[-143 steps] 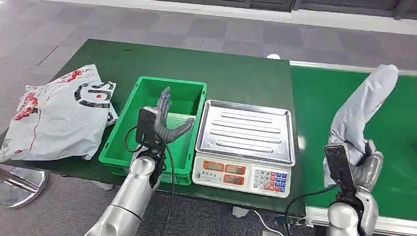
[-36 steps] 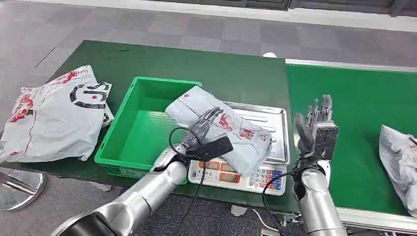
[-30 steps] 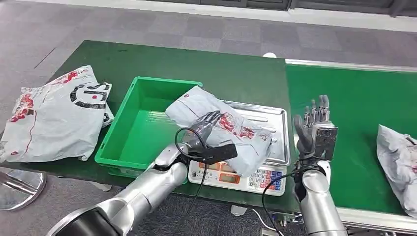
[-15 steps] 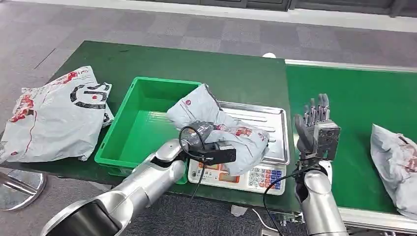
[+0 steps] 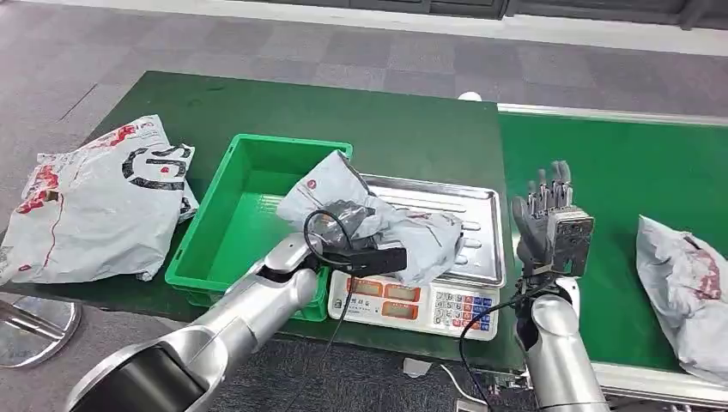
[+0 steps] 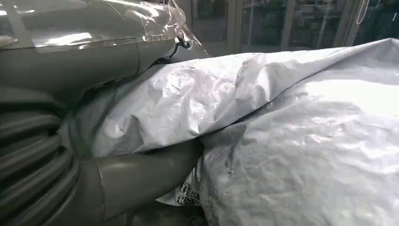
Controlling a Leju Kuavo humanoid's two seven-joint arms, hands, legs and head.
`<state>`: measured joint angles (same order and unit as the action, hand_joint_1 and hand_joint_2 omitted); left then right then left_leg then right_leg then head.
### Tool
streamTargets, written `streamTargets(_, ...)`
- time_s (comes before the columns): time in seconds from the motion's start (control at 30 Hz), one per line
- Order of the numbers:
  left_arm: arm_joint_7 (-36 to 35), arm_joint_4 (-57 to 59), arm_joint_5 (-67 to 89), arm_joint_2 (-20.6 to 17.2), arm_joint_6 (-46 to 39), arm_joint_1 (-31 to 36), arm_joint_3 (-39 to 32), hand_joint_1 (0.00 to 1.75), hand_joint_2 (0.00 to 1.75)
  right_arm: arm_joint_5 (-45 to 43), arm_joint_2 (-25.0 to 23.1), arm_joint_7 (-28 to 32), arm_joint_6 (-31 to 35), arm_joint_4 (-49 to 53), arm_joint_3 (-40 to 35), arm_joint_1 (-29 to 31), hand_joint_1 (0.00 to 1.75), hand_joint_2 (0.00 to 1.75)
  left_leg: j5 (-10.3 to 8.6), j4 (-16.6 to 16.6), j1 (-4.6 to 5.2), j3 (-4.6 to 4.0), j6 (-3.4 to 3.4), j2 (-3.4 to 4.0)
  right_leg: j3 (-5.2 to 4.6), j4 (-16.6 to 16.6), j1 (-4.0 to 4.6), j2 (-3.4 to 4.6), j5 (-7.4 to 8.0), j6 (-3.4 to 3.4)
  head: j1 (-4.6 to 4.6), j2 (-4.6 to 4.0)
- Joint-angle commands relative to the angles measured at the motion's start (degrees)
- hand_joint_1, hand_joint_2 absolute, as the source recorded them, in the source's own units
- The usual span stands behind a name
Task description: Moved the parcel from conveyor to table for the left to box.
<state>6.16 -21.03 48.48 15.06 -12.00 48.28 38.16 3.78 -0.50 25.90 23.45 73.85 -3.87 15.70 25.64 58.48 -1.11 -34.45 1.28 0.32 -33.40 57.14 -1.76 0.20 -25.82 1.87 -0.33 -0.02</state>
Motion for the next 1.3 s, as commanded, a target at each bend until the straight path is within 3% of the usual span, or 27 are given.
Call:
streamTargets(0.03, 4.4, -3.7, -3.6, -0.8, -1.5, 2.7, -9.3, 1.75, 1.75, 0.1, 0.6, -0.5, -0.2, -2.0, -0.2, 2.0, 0.0, 1.75, 0.0, 0.0, 0.0, -0.03, -0.08, 0.1, -0.08, 0.0, 0.04, 0.09, 0.03, -0.17, 0.0, 0.0)
streamTargets(0.23, 5.0, -22.0, -1.2, -1.5, -8.0, 1.9, -9.8, 1.75, 1.75, 0.5, 0.2, -0.7, 0.1, 2.3, 2.9, -1.7, 0.0, 1.75, -0.04, 0.1, -0.01, -0.17, -0.1, -0.17, -0.14, 0.1, 0.05, -0.19, -0.03, -0.21, 0.0, 0.0)
streamTargets(0.43, 3.5, -24.1, 2.0, -1.9, -11.4, 1.9, -8.9, 1.75, 1.75, 0.5, 0.3, -0.7, 0.0, 2.9, 3.4, -2.6, 0.0, 1.75, -0.04, 0.1, -0.01, -0.19, -0.06, -0.16, -0.16, 0.1, 0.04, -0.19, -0.04, -0.17, 0.0, 0.0)
streamTargets(0.47, 1.2, -24.2, 5.7, -2.5, -14.8, 2.2, -7.9, 1.75, 1.75, 0.6, 0.3, -0.6, 0.1, 3.2, 3.6, -3.1, 0.0, 1.75, -0.04, 0.1, 0.0, -0.19, -0.07, -0.17, -0.16, 0.1, 0.04, -0.2, -0.04, -0.18, 0.0, 0.02)
streamTargets(0.5, -3.5, -17.8, 16.7, -2.9, -24.5, 3.9, -9.1, 1.75, 1.75, 0.8, -0.4, -0.2, 0.8, 3.4, 4.3, -3.4, 0.0, 1.75, -0.02, 0.0, 0.0, -0.09, -0.04, -0.08, -0.08, 0.0, 0.03, -0.08, -0.02, -0.15, 0.0, 0.0)
streamTargets(0.6, -11.3, -12.2, 24.9, -2.6, -25.8, 6.3, -9.5, 1.75, 1.75, 1.1, -0.7, -0.5, 1.5, 3.9, 4.7, -3.5, 0.0, 1.75, -0.03, 0.0, -0.01, -0.11, -0.01, -0.02, -0.12, 0.0, 0.03, -0.01, 0.02, -0.13, 0.0, 0.0)
streamTargets(0.67, -20.1, -6.9, 32.3, -3.3, -25.2, 8.5, -10.5, 1.75, 1.75, 1.7, -1.1, -0.9, 1.8, 3.8, 4.8, -3.3, 0.0, 1.75, -0.04, 0.0, -0.01, -0.12, -0.01, 0.0, -0.15, 0.1, 0.04, 0.0, 0.02, -0.13, 0.0, 0.0)
streamTargets(0.7, -19.3, -5.7, 32.7, -3.5, -26.0, 8.8, -11.7, 1.75, 1.75, 1.8, -1.3, -1.1, 1.8, 3.7, 4.9, -3.2, 0.0, 1.75, -0.05, 0.0, -0.01, -0.07, -0.03, 0.02, -0.12, 0.0, 0.04, 0.01, 0.03, -0.17, 0.0, 0.0)
streamTargets(0.83, -28.1, 0.8, 37.7, -5.4, -18.3, 10.2, -14.5, 1.75, 1.75, 2.5, -1.6, -1.6, 1.5, 2.9, 4.6, -2.3, 0.0, 1.75, -0.16, -0.3, 0.03, 0.09, -0.09, 0.12, -0.04, -0.2, 0.03, 0.11, 0.14, -0.34, 0.0, 0.0)
streamTargets(1.03, -29.1, 3.7, 36.6, -7.1, -13.8, 9.1, -18.8, 1.75, 1.75, 2.9, -0.9, -1.9, 1.0, 1.9, 4.2, -1.7, 0.0, 1.75, -0.1, -0.2, 0.04, 0.12, 0.0, 0.26, -0.07, 0.0, 0.01, 0.25, 0.09, -0.28, 0.0, 0.0)
streamTargets(1.13, -28.7, 5.7, 34.5, -6.9, -2.4, 8.1, -22.4, 1.75, 1.75, 2.8, -0.4, -2.1, 0.2, 1.5, 4.0, -1.9, 0.0, 1.75, -0.1, -0.1, 0.0, -0.04, 0.02, 0.05, -0.17, 0.1, 0.04, 0.06, 0.02, -0.21, 0.0, 0.0)
streamTargets(1.3, -26.8, 6.9, 32.5, -6.1, 7.7, 6.6, -25.5, 1.75, 1.75, 3.5, -1.4, -2.1, -0.8, 1.6, 4.4, -1.9, 0.0, 1.75, -0.1, -0.1, 0.02, -0.03, 0.01, 0.05, -0.1, 0.0, 0.0, 0.02, 0.02, -0.18, 0.0, 0.0)
